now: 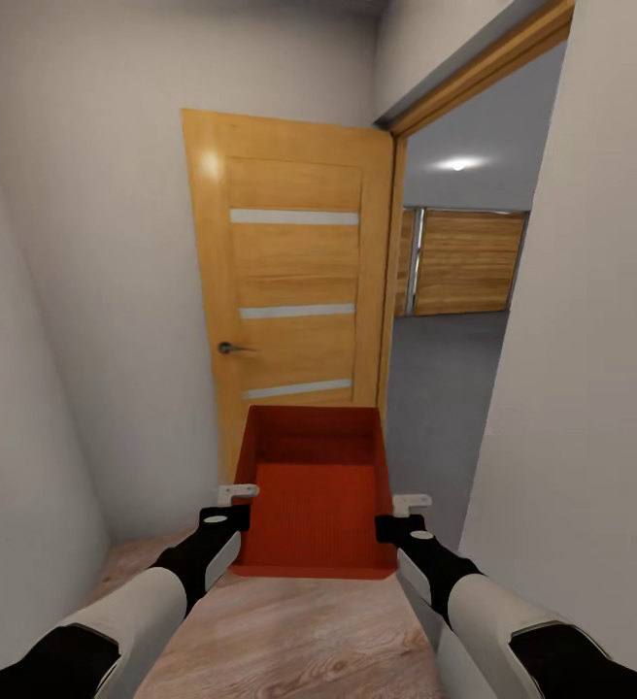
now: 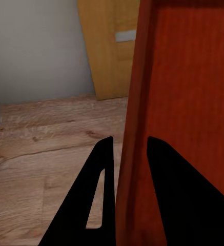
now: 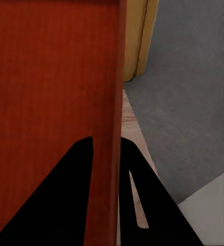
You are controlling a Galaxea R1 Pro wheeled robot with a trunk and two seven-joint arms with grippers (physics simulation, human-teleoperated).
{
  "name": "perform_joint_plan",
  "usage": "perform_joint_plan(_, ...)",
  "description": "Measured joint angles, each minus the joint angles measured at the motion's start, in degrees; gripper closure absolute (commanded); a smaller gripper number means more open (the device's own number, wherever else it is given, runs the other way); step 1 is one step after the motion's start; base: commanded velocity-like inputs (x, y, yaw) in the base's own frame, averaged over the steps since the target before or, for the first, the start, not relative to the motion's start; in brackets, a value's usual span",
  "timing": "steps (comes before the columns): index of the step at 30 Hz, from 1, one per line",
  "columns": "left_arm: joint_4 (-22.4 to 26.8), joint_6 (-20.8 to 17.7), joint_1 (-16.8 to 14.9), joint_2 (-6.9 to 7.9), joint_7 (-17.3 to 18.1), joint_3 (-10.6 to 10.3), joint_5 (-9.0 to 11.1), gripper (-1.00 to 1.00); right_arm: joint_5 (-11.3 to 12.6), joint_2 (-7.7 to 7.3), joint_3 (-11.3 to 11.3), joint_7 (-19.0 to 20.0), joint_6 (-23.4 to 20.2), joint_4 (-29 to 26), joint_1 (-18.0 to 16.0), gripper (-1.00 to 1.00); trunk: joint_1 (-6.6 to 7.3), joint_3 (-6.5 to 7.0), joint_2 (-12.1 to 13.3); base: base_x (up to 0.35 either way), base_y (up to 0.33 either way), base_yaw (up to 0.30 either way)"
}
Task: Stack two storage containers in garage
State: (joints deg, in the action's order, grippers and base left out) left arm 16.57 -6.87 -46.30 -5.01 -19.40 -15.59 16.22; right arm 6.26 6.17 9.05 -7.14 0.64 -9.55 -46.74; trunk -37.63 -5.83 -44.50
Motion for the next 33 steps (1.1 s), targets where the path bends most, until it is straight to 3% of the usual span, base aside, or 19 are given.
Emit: perform_joint_plan(33, -0.1, 0.2, 0.0, -0.01, 0.1, 0.2, -0.1, 1.0, 0.0, 0.0, 0.0, 0.0, 0.0, 0.0, 0.0, 1.0, 0.01, 0.0, 0.0, 0.125, 0.276, -0.287)
